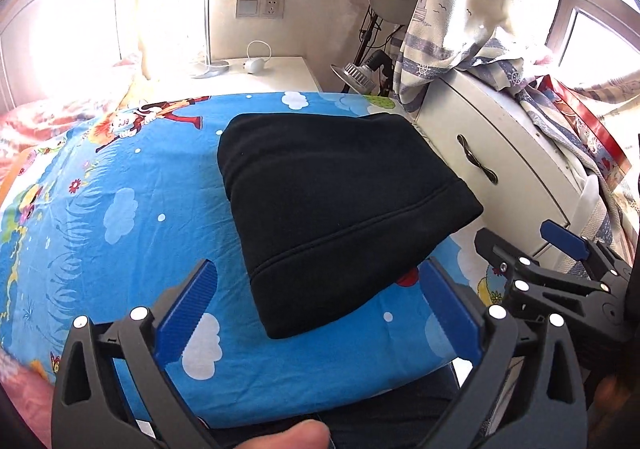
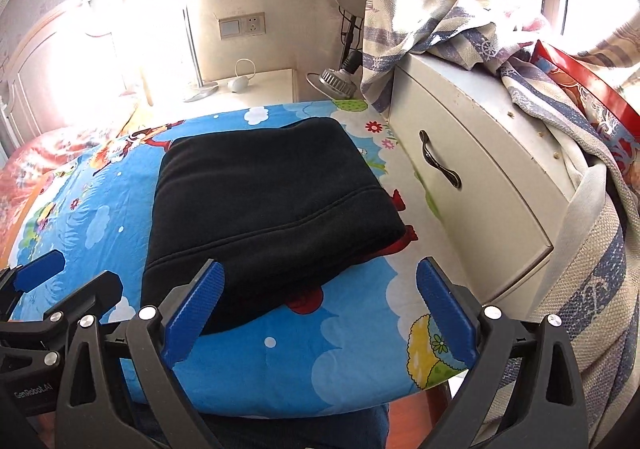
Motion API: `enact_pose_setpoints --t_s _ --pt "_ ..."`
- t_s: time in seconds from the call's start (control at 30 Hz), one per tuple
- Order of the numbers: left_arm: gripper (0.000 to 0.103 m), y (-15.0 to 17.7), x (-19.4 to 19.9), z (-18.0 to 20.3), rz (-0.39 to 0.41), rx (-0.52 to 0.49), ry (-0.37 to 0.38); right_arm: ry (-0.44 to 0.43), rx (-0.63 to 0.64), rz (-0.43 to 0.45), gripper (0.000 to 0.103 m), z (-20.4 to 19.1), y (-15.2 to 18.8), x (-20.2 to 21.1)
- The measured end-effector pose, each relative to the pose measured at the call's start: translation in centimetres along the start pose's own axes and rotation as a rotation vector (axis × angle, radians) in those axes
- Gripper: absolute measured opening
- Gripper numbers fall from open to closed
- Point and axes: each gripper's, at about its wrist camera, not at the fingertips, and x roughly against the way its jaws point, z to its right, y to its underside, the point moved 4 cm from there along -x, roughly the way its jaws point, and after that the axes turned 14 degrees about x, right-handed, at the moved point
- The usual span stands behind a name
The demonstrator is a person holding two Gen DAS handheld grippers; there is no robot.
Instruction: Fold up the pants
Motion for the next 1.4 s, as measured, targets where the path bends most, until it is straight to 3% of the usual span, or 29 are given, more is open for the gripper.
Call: enact_pose_setpoints --t_s 1.4 --pt "0.101 -0.11 -0.43 0.51 0.002 -0.016 0.0 -0.005 -0.024 0.004 0.093 0.75 0.15 -0.61"
